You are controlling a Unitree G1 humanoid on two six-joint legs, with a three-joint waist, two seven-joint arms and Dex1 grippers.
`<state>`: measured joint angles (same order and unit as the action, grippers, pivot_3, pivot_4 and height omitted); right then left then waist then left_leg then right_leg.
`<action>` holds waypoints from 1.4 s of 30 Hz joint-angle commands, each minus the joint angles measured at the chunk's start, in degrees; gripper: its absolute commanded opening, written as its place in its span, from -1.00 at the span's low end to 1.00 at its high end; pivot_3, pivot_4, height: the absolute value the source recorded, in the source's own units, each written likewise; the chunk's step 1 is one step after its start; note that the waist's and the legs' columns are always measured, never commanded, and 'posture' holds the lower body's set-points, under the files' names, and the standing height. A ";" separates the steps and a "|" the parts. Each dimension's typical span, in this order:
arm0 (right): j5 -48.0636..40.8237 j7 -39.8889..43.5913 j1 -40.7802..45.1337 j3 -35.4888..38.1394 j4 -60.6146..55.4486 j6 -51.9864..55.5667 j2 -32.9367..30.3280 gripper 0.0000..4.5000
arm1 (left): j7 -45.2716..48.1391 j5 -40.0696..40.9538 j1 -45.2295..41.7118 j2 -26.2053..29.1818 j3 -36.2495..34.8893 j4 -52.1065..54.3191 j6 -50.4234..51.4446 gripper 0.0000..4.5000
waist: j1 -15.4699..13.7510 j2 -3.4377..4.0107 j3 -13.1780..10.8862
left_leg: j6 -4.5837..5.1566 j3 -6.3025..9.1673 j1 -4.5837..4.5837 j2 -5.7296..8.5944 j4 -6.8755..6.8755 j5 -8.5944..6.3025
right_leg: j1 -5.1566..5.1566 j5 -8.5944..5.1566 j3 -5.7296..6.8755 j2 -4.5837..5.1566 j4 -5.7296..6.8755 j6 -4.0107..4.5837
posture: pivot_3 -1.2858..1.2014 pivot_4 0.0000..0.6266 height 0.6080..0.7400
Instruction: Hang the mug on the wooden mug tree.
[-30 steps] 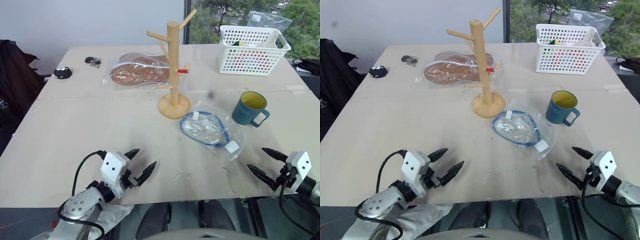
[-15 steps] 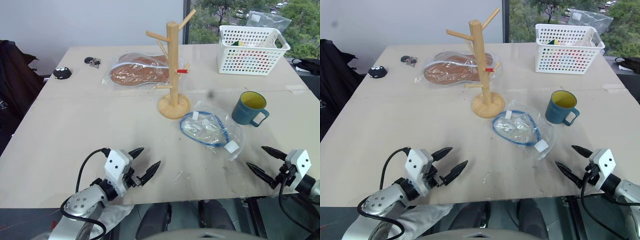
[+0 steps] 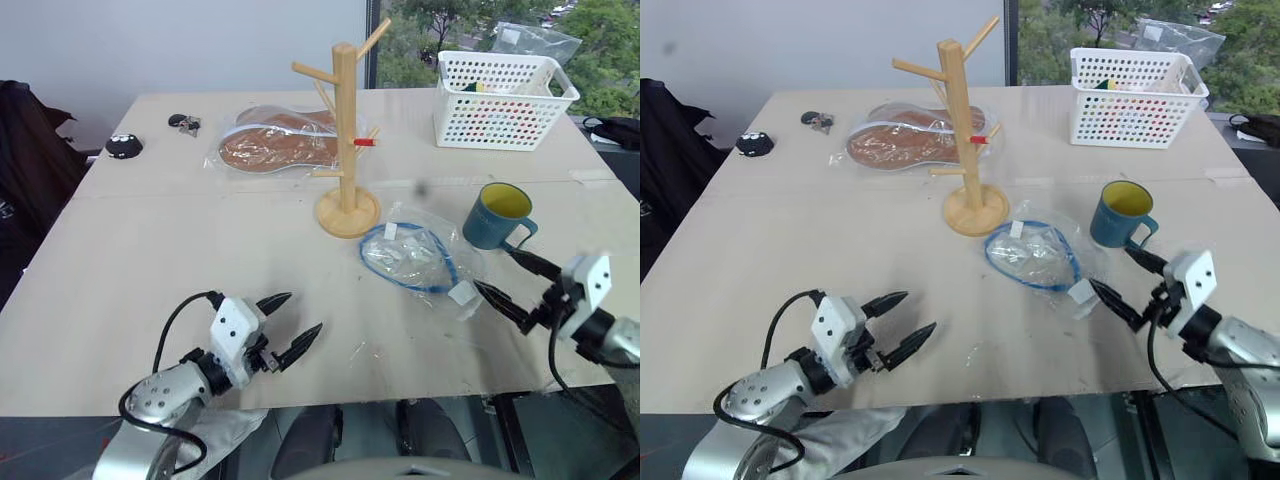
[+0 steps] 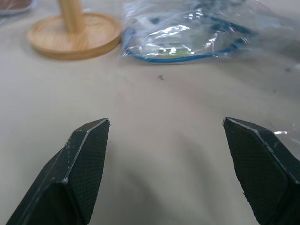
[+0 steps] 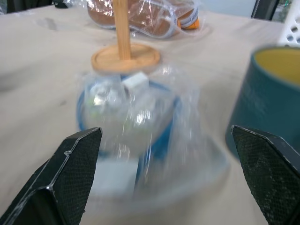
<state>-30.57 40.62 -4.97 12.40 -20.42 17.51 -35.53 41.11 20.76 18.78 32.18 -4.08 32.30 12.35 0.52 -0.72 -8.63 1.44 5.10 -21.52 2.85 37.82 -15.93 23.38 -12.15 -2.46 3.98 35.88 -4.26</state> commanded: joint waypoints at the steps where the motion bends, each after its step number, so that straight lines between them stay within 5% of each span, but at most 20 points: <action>1: 3.27 -5.21 6.49 -3.47 0.47 5.75 0.11 0.99 | 1.57 4.35 -4.36 0.92 -1.69 1.14 1.39 0.77 | -0.01 0.00 0.00 | 0.00 0.01 -0.02 0.01 0.01 0.00 | 0.01 0.02 0.00 0.01 0.00 -0.03 | 0.03 -0.52 1.00; 13: 6.54 -5.76 20.12 -15.21 12.94 25.77 1.32 0.99 | 6.04 12.01 -8.70 9.49 -5.63 5.41 9.34 0.77 | 0.25 0.02 -0.02 | -0.01 0.02 -0.18 0.01 0.01 0.01 | 0.19 0.08 0.01 0.01 0.00 -0.12 | 0.03 -0.52 1.00; 16: 5.56 -5.35 20.77 -15.89 12.83 30.27 2.04 0.66 | 6.95 13.12 -7.63 11.51 -6.25 6.50 11.70 0.77 | 0.30 0.00 0.00 | 0.00 0.04 -0.15 0.00 0.02 0.00 | 0.15 0.08 0.03 -0.01 0.01 -0.11 | 0.03 -0.52 1.00; 21: 5.98 -4.75 21.32 -16.80 11.84 32.39 2.83 -0.35 | 7.29 14.22 -7.20 14.02 -6.33 7.82 14.80 0.77 | 0.30 -0.05 0.03 | 0.00 0.05 -0.13 -0.03 0.02 0.00 | 0.13 0.08 0.04 -0.05 0.01 -0.11 | 0.03 -0.52 1.00; 25: 6.21 -4.72 21.32 -16.66 11.42 32.43 3.18 -0.98 | 6.56 14.13 -8.35 13.90 -5.86 7.77 15.60 0.77 | 0.34 -0.07 0.04 | 0.00 0.05 -0.12 -0.02 0.01 0.00 | 0.13 0.08 0.04 -0.05 0.01 -0.11 | 0.03 -0.52 1.00; 34: -0.41 2.22 18.61 -12.42 1.64 32.79 -0.14 -0.98 | 6.10 15.85 -12.60 11.84 -4.86 7.19 16.22 0.77 | 0.24 -0.05 0.02 | 0.00 0.06 -0.15 -0.03 0.01 0.00 | 0.15 0.08 0.05 -0.04 0.01 -0.12 | 0.03 -0.52 1.00; 42: -16.67 9.56 15.02 3.28 -9.53 40.04 -10.47 -0.98 | 6.19 24.62 -21.71 10.86 -3.26 7.72 21.23 0.77 | -0.15 0.02 -0.12 | 0.01 0.09 -0.23 0.01 0.04 -0.01 | 0.18 0.09 0.09 0.01 0.00 -0.13 | 0.03 -0.52 1.00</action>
<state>-43.34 47.71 11.46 10.70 -26.32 55.75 -43.40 47.08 43.05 -1.54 43.01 -7.97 37.76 32.62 0.37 -0.70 -8.75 1.46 5.23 -21.77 2.86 37.86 -15.94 23.56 -12.07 -2.33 3.99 35.87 -4.39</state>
